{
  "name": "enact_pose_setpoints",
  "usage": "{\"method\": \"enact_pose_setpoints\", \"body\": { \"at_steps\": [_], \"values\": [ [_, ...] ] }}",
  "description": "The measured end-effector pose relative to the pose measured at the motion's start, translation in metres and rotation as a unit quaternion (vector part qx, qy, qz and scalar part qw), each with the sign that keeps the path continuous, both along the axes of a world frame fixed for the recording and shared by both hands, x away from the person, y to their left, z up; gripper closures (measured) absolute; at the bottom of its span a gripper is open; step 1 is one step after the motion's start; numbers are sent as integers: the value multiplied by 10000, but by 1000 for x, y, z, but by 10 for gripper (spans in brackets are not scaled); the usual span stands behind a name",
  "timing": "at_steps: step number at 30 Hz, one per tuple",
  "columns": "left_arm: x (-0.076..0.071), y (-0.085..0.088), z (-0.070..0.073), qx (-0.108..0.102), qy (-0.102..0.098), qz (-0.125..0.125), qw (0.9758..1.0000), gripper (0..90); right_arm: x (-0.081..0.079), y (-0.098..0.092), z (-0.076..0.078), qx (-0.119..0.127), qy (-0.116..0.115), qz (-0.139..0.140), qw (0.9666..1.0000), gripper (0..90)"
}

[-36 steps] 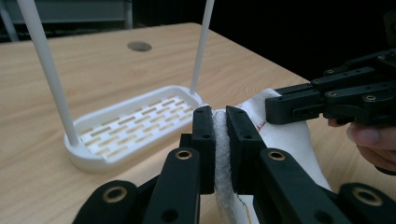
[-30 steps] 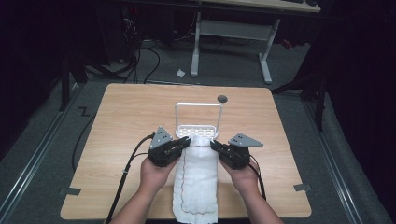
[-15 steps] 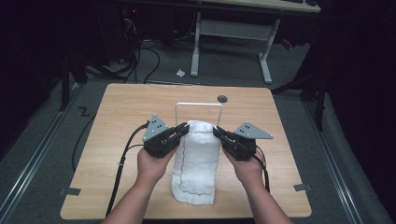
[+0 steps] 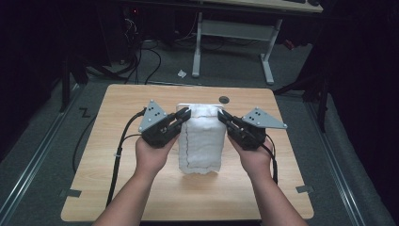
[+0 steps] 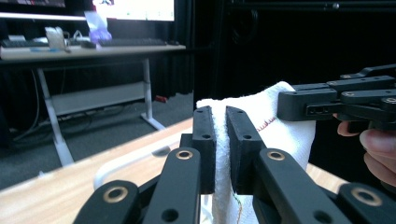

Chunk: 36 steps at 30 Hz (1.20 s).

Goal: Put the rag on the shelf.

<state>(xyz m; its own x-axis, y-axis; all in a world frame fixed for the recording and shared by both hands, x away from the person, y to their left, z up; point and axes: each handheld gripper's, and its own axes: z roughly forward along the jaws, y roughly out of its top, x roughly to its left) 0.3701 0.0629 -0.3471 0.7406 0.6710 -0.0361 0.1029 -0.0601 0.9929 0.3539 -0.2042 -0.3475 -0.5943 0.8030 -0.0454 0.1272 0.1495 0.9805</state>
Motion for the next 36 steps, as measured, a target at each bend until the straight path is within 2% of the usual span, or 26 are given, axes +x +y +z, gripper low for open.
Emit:
{"method": "enact_pose_setpoints", "body": {
  "at_steps": [1,2,3,9,12,13,18,19,21,23,25,26,27,29,30,32,34,36],
  "values": [
    [0,0,8,-20,-64,6,10000,829,0,0,4,16,-22,9,10000,860],
    [0,0,8,-20,-64,6,10000,829,0,-1,8,27,-47,19,10000,860],
    [0,0,14,-43,-121,2,9999,829,0,-1,11,35,-76,16,10000,860],
    [3,0,23,-1,-196,12,9998,830,2,-1,22,27,-162,5,9999,860],
    [4,0,26,-42,-321,-43,9995,830,4,-1,25,53,-160,1,9999,860],
    [6,0,27,-38,-296,-37,9995,830,5,-2,28,92,-126,2,9999,860],
    [15,-1,36,132,-293,-1,9995,831,11,-3,38,93,-137,-43,9999,860],
    [20,-3,39,223,-399,29,9990,830,13,-4,41,98,-154,-35,9998,861],
    [23,-4,40,206,-366,26,9991,830,15,-4,44,117,-143,-40,9998,861],
    [31,-4,44,226,-255,-4,9994,831,25,-7,50,175,-151,-60,9997,861],
    [38,-5,47,299,-256,52,9992,832,28,-8,51,208,-139,-71,9997,861],
    [42,-6,49,278,-169,54,9995,833,33,-9,52,222,-120,-65,9997,861],
    [46,-7,50,268,-154,87,9995,833,42,-9,54,290,-67,-82,9995,861],
    [54,-8,53,367,-237,154,9989,832,46,-8,55,279,-59,-105,9995,861],
    [63,-9,54,346,-221,154,9990,833,56,-8,55,296,17,-132,9995,861],
    [68,-9,54,357,-244,176,9989,833,66,-7,54,378,82,-143,9991,863],
    [80,-6,52,275,-66,183,9994,834,71,-8,53,427,108,-131,9989,863],
    [89,-5,50,232,-34,211,9995,834,86,-7,50,545,219,-99,9982,863]
  ]
}}
